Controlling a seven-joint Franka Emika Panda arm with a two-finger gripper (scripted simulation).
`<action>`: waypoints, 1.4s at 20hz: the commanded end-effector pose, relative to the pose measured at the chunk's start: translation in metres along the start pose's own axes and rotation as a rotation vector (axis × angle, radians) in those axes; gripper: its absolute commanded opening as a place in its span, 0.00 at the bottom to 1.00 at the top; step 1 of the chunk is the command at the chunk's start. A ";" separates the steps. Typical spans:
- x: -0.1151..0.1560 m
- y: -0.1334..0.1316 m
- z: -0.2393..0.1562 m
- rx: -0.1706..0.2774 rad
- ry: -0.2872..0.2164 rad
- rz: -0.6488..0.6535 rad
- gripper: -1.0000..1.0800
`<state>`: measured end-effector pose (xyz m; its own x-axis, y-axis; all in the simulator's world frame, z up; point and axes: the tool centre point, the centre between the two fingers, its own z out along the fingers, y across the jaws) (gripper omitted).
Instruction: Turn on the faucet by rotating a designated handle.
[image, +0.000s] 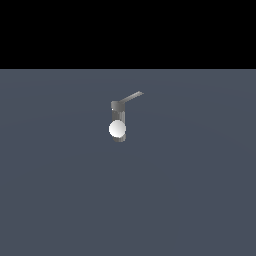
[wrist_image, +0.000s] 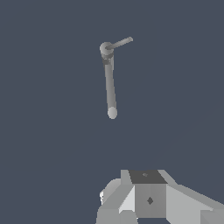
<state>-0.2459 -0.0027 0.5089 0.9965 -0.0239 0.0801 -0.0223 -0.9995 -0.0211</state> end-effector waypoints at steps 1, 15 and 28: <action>0.000 0.000 0.000 0.000 0.000 0.000 0.00; 0.005 -0.012 -0.006 0.011 0.030 -0.060 0.00; 0.042 -0.011 0.003 0.026 0.018 0.067 0.00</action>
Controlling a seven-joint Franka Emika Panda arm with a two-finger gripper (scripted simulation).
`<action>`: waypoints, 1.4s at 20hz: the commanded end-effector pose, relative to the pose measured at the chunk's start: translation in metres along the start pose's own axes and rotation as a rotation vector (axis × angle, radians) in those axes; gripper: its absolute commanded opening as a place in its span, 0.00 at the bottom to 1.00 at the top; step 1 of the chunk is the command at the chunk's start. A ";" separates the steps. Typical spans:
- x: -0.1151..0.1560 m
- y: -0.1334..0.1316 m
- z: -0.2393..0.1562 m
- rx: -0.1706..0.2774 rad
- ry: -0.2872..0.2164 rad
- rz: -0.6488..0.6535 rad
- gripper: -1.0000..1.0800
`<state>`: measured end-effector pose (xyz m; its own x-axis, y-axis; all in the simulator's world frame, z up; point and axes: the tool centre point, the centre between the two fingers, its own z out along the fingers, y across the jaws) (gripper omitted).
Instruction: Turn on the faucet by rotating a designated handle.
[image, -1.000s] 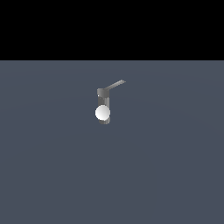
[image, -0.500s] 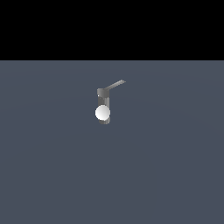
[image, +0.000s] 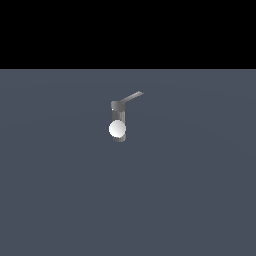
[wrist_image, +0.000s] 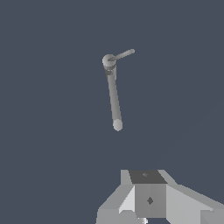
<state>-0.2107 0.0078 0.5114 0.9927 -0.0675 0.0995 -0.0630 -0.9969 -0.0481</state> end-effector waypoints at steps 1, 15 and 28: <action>0.012 0.000 0.004 0.004 -0.004 0.042 0.00; 0.114 0.003 0.056 0.015 -0.037 0.410 0.00; 0.204 0.012 0.141 -0.006 -0.062 0.781 0.00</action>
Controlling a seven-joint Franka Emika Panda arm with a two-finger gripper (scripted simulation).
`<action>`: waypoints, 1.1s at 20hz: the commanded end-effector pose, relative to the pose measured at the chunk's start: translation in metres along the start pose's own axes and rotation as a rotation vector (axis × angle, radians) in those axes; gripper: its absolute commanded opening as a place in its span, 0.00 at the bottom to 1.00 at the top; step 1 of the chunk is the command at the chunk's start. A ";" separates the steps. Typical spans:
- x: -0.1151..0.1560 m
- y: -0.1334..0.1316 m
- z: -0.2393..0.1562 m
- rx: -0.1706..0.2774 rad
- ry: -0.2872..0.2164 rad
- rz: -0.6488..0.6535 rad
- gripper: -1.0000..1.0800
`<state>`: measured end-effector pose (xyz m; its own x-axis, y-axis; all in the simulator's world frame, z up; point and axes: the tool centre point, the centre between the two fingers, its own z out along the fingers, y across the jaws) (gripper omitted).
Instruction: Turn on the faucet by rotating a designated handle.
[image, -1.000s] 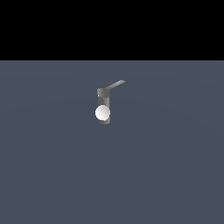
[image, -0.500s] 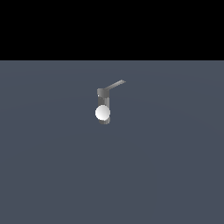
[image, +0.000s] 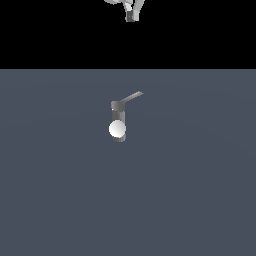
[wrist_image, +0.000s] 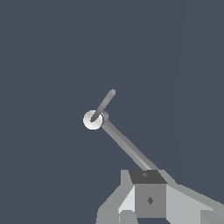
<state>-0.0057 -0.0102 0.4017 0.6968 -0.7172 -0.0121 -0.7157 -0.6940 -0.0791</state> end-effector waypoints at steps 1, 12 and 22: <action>0.014 -0.009 0.018 -0.005 -0.001 0.073 0.00; 0.070 -0.041 0.112 -0.036 0.007 0.383 0.00; 0.104 -0.053 0.191 -0.062 0.028 0.604 0.00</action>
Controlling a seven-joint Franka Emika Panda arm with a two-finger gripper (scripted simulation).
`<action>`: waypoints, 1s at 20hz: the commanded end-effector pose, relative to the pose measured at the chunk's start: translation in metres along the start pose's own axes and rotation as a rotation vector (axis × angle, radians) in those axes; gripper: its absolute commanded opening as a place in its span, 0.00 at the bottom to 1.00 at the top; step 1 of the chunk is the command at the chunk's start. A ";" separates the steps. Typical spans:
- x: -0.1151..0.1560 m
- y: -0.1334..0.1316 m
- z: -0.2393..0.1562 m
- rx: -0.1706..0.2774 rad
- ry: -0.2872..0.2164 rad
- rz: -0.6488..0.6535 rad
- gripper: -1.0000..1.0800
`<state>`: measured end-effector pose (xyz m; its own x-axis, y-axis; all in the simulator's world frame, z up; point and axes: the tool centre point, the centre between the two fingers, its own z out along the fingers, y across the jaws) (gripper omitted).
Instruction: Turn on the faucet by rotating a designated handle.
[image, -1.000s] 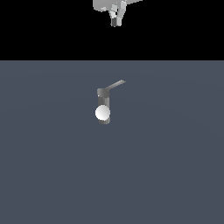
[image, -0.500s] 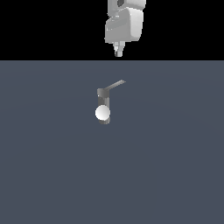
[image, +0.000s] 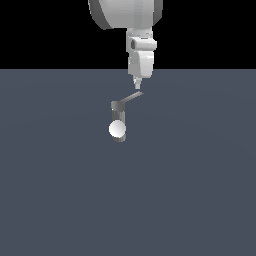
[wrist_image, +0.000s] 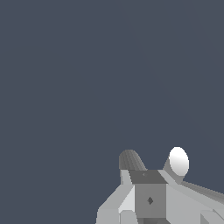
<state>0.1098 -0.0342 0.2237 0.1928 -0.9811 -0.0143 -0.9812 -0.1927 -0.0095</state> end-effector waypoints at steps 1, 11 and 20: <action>0.003 -0.005 0.015 -0.003 0.006 0.042 0.00; 0.009 -0.013 0.042 -0.009 0.015 0.111 0.00; 0.008 0.000 0.042 -0.009 0.014 0.110 0.00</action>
<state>0.1154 -0.0409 0.1819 0.0845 -0.9964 -0.0003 -0.9964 -0.0845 0.0006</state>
